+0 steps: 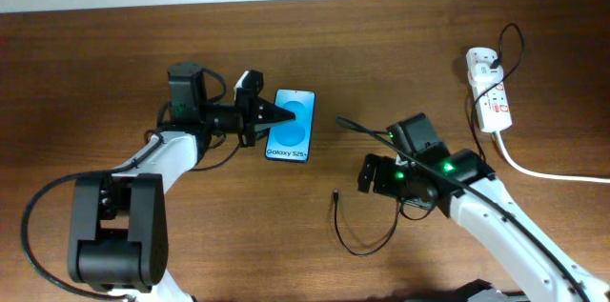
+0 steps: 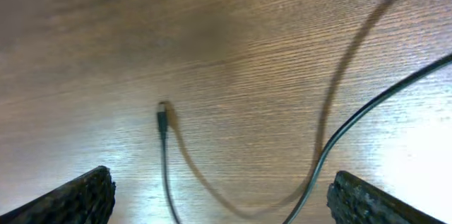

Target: Plug charger to phone and switch on socket

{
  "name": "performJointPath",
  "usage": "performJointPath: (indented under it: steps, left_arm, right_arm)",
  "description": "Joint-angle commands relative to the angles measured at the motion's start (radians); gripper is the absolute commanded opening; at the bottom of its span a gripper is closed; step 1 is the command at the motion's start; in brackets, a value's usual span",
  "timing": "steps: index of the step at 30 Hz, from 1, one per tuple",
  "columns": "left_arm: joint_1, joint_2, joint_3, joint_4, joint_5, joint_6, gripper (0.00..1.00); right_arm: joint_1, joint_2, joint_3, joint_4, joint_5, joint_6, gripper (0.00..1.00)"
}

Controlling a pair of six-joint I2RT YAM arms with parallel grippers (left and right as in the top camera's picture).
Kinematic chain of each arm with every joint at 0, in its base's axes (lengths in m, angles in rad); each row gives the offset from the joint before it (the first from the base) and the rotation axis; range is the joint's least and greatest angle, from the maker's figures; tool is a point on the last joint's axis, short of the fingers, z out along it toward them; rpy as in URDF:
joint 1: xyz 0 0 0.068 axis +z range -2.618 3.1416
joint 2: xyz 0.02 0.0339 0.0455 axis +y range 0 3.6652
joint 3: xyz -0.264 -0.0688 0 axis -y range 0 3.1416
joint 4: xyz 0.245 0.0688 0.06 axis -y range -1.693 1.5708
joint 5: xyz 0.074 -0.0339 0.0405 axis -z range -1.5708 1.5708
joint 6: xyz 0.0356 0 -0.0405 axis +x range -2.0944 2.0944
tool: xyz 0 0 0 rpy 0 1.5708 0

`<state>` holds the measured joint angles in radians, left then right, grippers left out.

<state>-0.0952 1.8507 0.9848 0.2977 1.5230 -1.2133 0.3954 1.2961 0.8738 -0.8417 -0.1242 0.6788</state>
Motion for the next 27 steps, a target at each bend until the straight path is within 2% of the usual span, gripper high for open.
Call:
performJointPath:
  steps: [1, 4, 8, 13, 14, 15, 27]
  left_arm:
    - [0.009, -0.001, 0.009, 0.008, 0.05, -0.006, 0.0]
    - [0.053, -0.001, 0.009, 0.008, 0.049, -0.005, 0.0]
    - [0.135, -0.001, 0.009, 0.008, 0.049, -0.005, 0.0]
    - [0.155, -0.001, 0.009, 0.008, 0.049, -0.005, 0.0]
    - [0.155, -0.001, 0.009, 0.008, 0.049, -0.005, 0.0]
    - [0.154, -0.001, 0.009, 0.008, 0.049, -0.004, 0.0]
    - [0.154, -0.001, 0.009, 0.008, 0.05, 0.002, 0.0]
  right_arm:
    - [0.062, 0.087, 0.003, -0.003, 0.013, -0.066, 0.98]
    - [0.119, 0.181, 0.003, 0.013, -0.014, -0.065, 0.98]
    - [0.135, 0.29, 0.003, 0.093, -0.165, -0.065, 0.89]
    - [0.135, 0.327, 0.003, 0.131, -0.195, -0.065, 0.89]
    - [0.135, 0.327, 0.003, 0.135, -0.194, -0.065, 0.91]
    - [0.135, 0.327, 0.003, 0.135, -0.194, -0.065, 0.99]
    - [0.135, 0.327, 0.003, 0.132, -0.217, -0.065, 0.98]
